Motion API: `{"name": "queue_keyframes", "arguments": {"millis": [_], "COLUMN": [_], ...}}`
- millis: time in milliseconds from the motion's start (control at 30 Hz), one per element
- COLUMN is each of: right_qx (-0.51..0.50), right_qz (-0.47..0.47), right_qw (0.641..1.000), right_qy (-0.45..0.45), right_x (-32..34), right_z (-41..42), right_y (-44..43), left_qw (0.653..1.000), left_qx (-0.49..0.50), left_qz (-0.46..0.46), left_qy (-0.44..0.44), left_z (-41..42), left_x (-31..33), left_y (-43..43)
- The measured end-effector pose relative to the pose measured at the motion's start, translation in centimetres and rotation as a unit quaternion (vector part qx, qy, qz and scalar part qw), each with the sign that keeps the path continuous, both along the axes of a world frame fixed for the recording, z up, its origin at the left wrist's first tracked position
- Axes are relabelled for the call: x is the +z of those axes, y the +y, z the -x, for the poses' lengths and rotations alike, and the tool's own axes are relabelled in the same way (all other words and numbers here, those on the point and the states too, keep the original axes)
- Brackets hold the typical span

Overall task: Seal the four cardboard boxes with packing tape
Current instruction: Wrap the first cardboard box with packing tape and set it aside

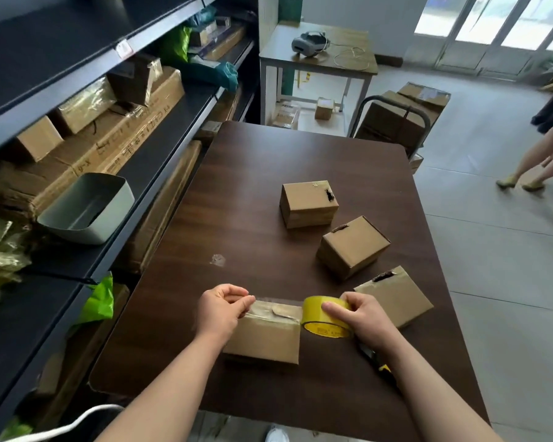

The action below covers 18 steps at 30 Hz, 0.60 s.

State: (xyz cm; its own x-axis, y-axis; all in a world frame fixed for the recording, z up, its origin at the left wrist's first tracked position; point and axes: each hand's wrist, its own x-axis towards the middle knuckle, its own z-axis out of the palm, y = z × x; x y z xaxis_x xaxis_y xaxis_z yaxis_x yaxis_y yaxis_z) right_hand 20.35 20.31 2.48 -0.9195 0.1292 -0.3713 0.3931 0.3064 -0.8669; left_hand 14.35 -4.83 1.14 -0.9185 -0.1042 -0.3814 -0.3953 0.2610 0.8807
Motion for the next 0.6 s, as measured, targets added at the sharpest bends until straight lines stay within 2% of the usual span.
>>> {"name": "queue_keyframes", "arguments": {"millis": [267,600], "right_qx": [-0.004,0.021], "right_qz": [-0.077,-0.109], "right_qw": [0.997,0.991], "right_qy": [-0.031,-0.069], "right_x": [-2.8,-3.8], "right_z": [0.5,0.9], "right_y": [1.1,1.2], "left_qw": [0.988,0.986], "left_qx": [-0.065,-0.076], "left_qz": [0.122,0.134], "left_qy": [0.067,0.070], "left_z": [1.3,0.7], "left_x": [-1.6,-3.0], "left_y": [1.2,1.1]}}
